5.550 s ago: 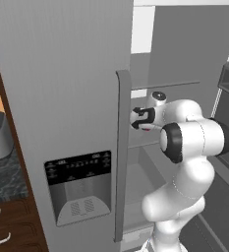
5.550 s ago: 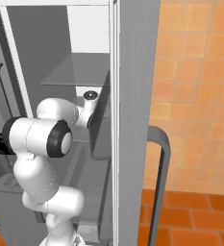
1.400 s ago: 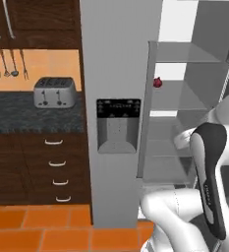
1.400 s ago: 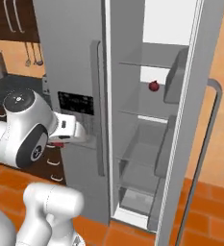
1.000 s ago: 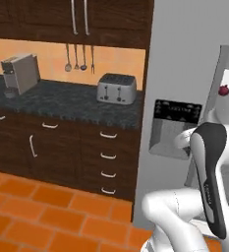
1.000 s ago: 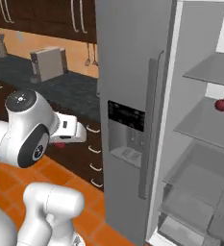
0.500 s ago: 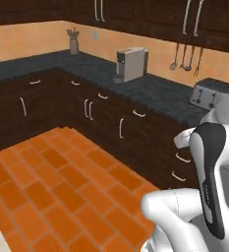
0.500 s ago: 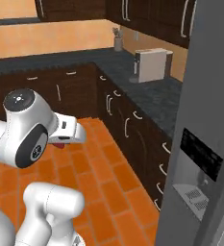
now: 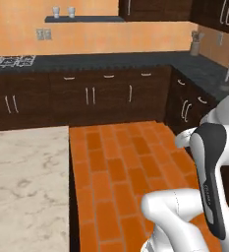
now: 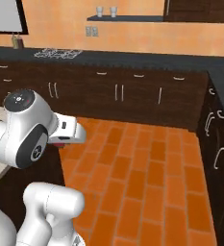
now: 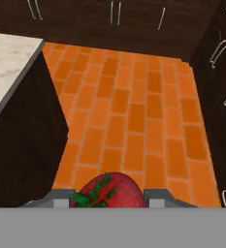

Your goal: Take the strawberry from the fridge and place it on top of the pancake, located on the dining counter.

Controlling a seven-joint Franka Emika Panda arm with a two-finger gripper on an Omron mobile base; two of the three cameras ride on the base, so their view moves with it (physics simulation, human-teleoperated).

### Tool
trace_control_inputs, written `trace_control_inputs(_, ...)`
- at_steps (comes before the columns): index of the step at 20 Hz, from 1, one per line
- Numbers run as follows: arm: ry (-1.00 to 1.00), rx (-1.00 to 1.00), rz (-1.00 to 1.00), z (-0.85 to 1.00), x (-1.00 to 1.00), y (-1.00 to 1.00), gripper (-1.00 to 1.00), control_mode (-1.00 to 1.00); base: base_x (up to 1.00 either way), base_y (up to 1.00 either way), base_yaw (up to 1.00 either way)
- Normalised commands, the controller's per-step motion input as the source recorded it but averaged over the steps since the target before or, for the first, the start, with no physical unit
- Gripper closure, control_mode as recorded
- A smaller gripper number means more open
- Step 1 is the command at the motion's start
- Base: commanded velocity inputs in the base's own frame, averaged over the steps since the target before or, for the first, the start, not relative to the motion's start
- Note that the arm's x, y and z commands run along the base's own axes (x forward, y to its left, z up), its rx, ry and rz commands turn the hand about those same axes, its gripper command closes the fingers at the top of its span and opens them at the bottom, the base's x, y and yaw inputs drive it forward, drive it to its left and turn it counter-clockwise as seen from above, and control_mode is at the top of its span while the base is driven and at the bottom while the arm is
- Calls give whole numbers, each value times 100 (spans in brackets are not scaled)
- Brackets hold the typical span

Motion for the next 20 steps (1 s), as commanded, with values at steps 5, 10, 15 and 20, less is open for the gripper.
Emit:
trace_control_inputs(5, 0, 0, 0, 0, 0, 0, 100, 100, -35, 16, 42)
trace_control_inputs(10, 0, 0, 0, 0, 0, 0, 100, 100, -29, 1, -35)
trace_control_inputs(15, 0, 0, 0, 0, 0, 0, 100, 100, -65, 19, -42)
trace_control_inputs(20, 0, 0, 0, 0, 0, 0, 100, 100, -100, 47, -31)
